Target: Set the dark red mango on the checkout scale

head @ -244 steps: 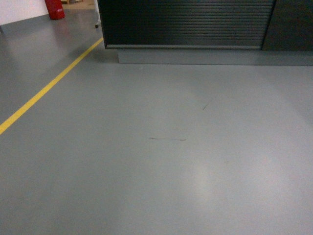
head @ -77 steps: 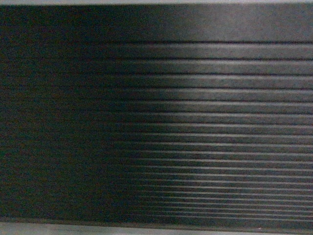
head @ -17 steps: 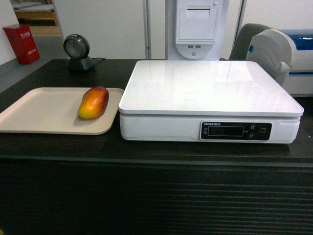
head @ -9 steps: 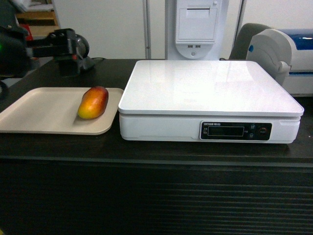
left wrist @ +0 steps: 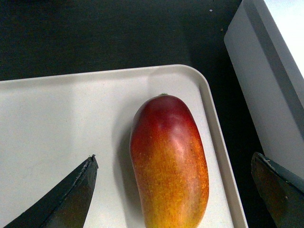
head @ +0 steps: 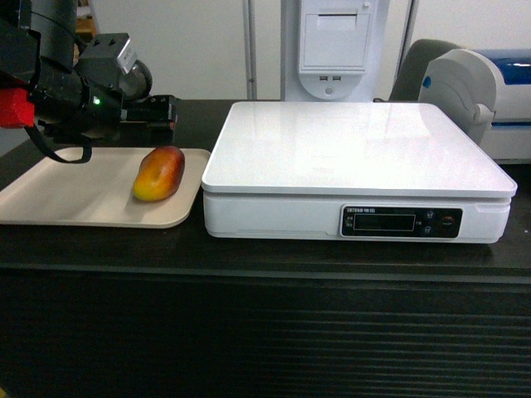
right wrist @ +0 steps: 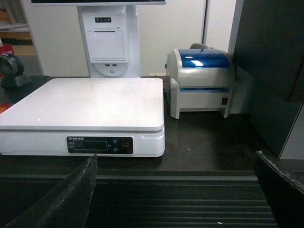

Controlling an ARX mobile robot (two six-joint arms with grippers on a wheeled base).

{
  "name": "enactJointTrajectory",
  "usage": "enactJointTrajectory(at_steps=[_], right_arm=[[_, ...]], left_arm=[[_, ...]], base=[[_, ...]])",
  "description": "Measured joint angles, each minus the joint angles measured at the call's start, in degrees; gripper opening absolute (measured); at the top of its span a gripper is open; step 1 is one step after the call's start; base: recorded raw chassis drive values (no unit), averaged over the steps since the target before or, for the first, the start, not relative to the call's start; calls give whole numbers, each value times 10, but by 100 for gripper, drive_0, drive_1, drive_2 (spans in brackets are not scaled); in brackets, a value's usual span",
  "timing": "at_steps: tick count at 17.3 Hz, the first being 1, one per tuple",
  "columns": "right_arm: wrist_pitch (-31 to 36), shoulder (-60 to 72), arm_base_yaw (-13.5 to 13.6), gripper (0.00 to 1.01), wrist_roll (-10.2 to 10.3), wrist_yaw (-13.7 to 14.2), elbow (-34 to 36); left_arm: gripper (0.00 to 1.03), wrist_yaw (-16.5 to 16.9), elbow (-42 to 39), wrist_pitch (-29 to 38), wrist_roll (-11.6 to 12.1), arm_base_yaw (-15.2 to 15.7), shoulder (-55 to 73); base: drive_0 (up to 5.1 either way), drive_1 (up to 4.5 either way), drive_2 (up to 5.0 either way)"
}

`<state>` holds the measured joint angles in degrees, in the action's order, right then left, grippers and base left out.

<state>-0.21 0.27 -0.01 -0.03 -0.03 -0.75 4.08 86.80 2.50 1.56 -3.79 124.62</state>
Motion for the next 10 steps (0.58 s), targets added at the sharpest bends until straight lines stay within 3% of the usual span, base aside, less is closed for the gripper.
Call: enactJointTrajectory(at_steps=[10], right_arm=[[0,0,0,98,0,0,0]], left_arm=[[98,11,83,-64,-1,11,97]], base=[[0,0,0]])
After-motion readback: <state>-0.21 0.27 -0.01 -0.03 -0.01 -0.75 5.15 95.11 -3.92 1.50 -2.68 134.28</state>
